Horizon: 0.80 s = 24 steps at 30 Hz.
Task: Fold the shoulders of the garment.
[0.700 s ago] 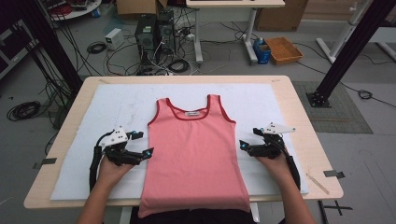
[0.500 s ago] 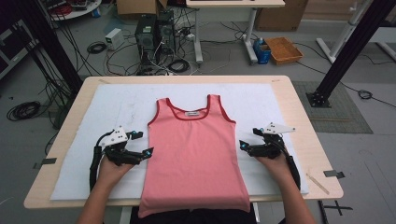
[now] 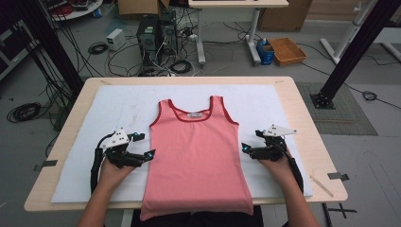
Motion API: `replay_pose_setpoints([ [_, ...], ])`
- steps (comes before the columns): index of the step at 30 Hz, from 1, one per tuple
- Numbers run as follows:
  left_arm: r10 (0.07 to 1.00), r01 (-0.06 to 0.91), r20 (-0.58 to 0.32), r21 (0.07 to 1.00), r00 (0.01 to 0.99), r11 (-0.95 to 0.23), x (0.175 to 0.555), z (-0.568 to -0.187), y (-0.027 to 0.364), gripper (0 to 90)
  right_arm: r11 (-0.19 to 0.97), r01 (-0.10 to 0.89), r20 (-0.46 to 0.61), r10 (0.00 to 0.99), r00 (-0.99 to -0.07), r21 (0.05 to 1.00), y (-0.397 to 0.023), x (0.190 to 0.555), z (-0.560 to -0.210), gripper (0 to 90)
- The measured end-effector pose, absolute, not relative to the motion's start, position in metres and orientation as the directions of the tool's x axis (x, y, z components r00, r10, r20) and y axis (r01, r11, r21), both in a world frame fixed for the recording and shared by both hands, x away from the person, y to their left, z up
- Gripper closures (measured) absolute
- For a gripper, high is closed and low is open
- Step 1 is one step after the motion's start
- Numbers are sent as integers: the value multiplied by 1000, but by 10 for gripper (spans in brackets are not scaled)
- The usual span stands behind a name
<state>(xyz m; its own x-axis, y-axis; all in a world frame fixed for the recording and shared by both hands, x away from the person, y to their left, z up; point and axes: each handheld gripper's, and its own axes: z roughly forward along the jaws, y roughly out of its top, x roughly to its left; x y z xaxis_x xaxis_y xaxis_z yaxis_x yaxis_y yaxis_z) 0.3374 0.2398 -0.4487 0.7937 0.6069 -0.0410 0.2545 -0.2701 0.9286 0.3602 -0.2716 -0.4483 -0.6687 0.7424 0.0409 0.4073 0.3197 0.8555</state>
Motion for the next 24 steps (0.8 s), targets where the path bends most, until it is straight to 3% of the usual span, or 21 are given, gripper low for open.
replay_pose_setpoints([
  [10, 606, 262, -51, 928, 794, -264, 338, -449, 240, 182, 286, 433, 83, 748, -658, 855, -274, 362, -447, 162],
  [24, 607, 260, -45, 927, 793, -270, 338, -449, 240, 183, 311, 400, 58, 723, -688, 862, -257, 363, -428, 163],
])
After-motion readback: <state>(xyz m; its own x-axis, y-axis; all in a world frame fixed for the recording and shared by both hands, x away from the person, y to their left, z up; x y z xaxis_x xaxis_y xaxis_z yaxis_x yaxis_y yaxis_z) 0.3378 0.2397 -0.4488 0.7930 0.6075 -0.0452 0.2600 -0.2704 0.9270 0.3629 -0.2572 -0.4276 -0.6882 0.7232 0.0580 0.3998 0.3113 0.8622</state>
